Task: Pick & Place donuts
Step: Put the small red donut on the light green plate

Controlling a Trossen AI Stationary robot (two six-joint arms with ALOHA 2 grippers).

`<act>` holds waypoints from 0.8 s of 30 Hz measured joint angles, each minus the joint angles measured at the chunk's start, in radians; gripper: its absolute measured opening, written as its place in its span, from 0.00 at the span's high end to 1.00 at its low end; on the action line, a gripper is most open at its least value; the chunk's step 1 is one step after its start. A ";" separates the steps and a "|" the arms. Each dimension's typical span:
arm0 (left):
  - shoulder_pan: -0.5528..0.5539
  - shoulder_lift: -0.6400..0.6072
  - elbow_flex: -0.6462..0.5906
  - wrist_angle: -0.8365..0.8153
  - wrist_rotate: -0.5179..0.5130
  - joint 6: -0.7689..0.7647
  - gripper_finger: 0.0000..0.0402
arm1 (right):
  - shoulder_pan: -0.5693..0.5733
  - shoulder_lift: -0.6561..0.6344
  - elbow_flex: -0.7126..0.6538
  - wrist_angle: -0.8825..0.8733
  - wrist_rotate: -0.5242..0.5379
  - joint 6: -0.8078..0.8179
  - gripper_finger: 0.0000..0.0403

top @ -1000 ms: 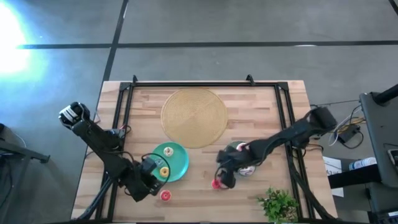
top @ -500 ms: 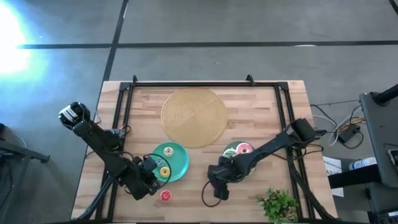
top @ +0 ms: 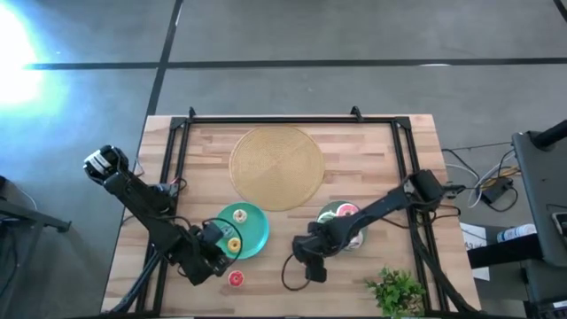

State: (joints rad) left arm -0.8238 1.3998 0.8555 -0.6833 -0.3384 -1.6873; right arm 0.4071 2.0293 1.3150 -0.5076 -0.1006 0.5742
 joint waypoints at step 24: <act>-0.179 -0.026 -0.008 0.001 -0.175 -0.302 0.76 | -0.241 0.172 0.292 0.368 -0.060 -0.059 0.82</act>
State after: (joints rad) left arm -1.0024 1.3735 0.8479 -0.6826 -0.5135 -1.9893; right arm 0.1661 2.2018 1.6071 -0.1394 -0.1604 0.5156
